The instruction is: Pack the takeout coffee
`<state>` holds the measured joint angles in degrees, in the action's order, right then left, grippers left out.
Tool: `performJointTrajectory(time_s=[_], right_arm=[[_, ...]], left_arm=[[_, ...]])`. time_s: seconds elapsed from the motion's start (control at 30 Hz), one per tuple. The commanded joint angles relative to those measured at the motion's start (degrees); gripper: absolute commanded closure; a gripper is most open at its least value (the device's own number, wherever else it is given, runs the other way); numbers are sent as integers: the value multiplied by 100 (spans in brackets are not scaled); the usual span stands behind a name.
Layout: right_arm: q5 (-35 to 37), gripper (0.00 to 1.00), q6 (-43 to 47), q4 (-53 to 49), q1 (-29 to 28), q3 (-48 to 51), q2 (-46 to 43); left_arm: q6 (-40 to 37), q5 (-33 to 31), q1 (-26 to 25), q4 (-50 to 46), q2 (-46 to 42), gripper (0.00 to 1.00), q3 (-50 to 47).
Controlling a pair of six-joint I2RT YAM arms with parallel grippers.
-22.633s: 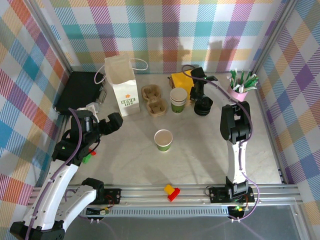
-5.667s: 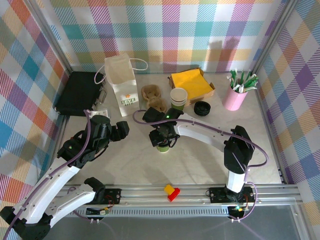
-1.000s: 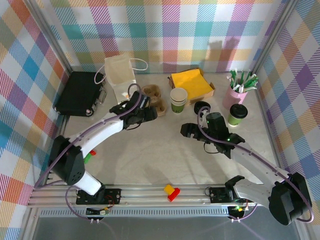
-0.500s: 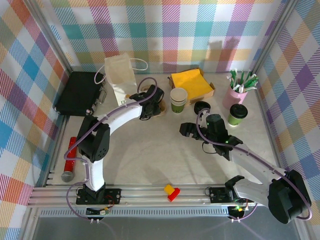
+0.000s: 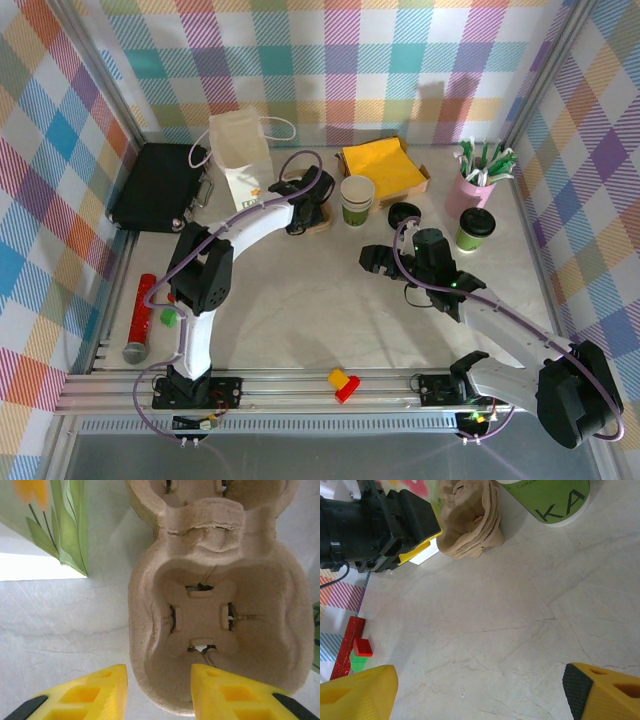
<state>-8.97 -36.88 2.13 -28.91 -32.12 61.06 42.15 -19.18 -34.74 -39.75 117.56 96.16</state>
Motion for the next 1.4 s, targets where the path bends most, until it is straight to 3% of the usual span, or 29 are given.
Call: performJointTrajectory(time_s=[0.0,0.73,0.97,1.37], right_arm=[[25,13,-60,184,-25,-8,49],[21,13,-68,112,-19,-92,179],[17,13,-65,97,-19,-110,205],[-34,13,-52,110,-19,-163,301]], left_arm=[[-35,-154,11,-311,170,66,252],[-76,-94,32,-368,370,67,342],[-152,-41,37,-362,381,79,410],[-315,-100,38,-495,149,81,396]])
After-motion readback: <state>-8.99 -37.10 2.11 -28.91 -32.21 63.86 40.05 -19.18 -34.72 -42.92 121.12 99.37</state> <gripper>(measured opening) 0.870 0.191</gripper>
